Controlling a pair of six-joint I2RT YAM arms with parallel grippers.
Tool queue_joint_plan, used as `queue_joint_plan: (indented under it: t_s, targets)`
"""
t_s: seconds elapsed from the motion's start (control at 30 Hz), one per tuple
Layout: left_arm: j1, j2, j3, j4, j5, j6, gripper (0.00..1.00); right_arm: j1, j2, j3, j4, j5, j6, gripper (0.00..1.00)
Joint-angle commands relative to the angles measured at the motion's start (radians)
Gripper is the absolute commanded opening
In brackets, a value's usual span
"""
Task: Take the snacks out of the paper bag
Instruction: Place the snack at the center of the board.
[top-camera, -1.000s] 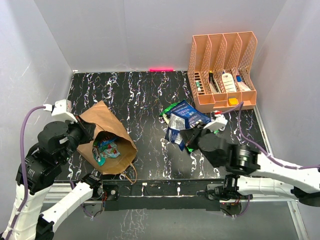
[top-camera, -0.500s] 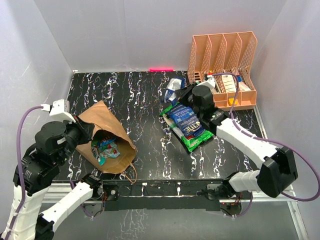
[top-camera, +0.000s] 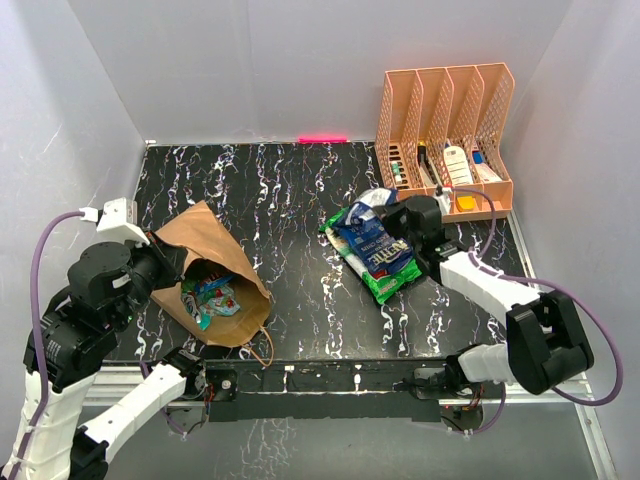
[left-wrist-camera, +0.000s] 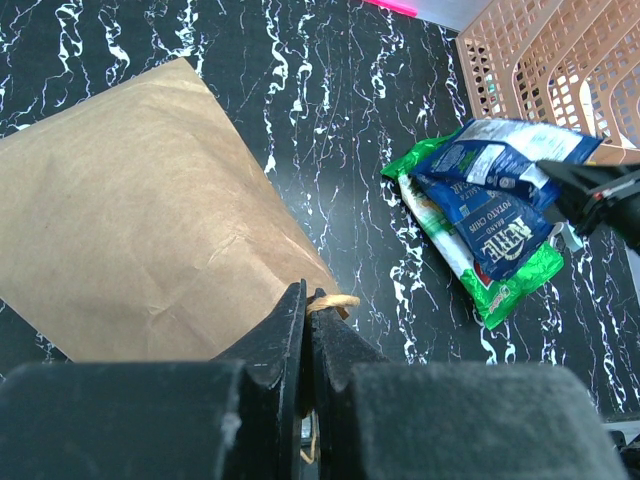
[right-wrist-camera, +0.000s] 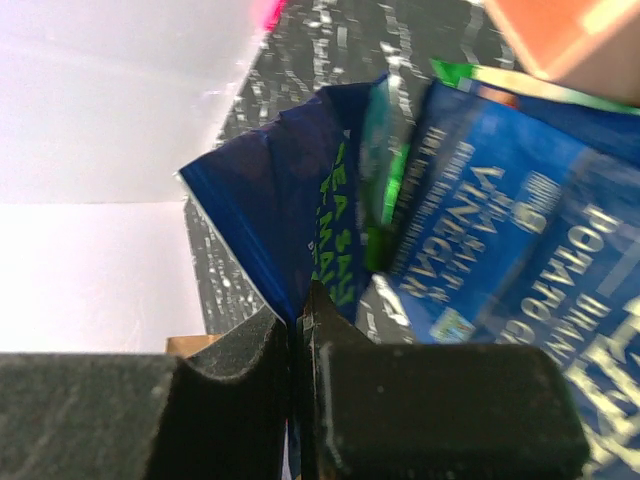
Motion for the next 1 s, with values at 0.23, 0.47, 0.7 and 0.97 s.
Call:
queue_joint_plan:
  t_s: [0.23, 0.47, 0.7, 0.97]
  targets:
    - [-0.003, -0.010, -0.020, 0.028, 0.004, 0.000, 0.00, -0.043, -0.178, -0.243, -0.008, 0.093, 0.117, 0.07]
    - [-0.003, -0.010, -0.018, 0.024, -0.003, 0.002, 0.00, -0.086, -0.196, -0.332, -0.041, 0.089, 0.117, 0.07]
    - [-0.003, -0.015, -0.012, 0.019, -0.009, 0.003, 0.00, -0.095, -0.281, -0.356, -0.188, 0.089, 0.044, 0.42]
    - [-0.003, -0.015, -0.028, 0.043, 0.002, 0.005, 0.00, -0.094, -0.606, -0.362, -0.528, -0.019, -0.155, 0.76]
